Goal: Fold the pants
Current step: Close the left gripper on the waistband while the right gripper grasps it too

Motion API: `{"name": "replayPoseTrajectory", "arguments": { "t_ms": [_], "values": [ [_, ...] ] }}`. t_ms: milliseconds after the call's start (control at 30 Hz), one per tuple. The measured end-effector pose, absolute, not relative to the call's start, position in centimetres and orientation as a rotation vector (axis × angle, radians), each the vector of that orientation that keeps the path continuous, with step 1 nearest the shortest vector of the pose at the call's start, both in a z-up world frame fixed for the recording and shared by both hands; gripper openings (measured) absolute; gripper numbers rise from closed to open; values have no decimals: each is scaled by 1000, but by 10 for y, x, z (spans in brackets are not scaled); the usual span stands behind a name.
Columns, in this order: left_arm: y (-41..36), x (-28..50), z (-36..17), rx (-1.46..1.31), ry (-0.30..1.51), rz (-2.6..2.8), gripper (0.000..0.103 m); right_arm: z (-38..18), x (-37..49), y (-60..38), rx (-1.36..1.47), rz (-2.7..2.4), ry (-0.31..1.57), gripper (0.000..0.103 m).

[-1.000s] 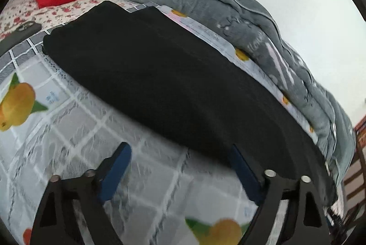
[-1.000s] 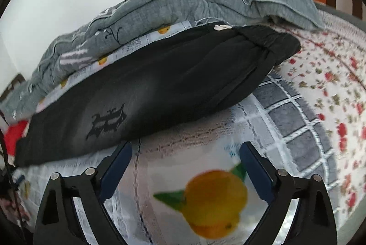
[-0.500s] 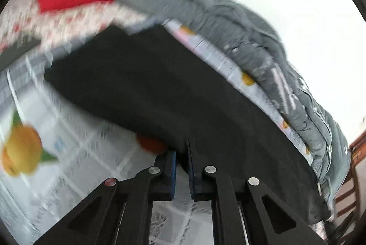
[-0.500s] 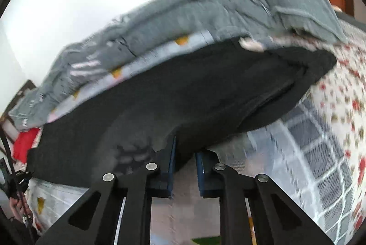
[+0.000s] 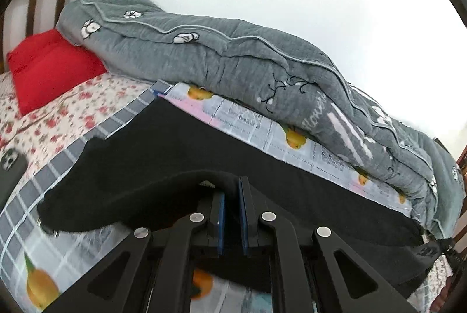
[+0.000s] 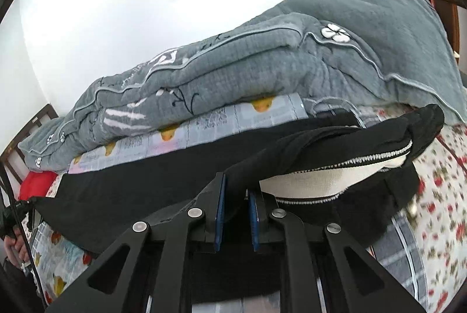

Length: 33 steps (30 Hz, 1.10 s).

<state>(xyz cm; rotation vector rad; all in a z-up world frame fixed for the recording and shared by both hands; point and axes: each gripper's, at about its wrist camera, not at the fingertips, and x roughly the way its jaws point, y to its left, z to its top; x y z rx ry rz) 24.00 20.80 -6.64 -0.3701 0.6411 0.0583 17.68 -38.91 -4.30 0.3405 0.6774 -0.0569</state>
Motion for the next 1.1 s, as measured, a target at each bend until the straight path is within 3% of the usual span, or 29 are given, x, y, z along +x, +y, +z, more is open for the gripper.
{"name": "replayPoseTrajectory", "arguments": {
  "t_ms": [433, 567, 600, 667, 733, 767, 1100],
  "values": [
    [165, 348, -111, -201, 720, 148, 9, -90, 299, -385, 237, -159, 823, 15],
    [164, 356, -116, -210, 723, 168, 10, -104, 313, -390, 295, -187, 847, 25],
    [164, 357, -116, -212, 728, 164, 13, -104, 313, -391, 308, -178, 844, 28],
    [161, 357, -115, -216, 741, 132, 33, -101, 306, -387, 338, -107, 829, 43],
    [157, 352, -111, -212, 740, 105, 68, -96, 297, -377, 332, -51, 825, 51],
    [154, 347, -108, -199, 727, 103, 69, -92, 289, -369, 300, -31, 823, 56],
    [151, 267, -106, -212, 758, 72, 69, -88, 174, -336, 114, -62, 818, 57]
  ]
}}
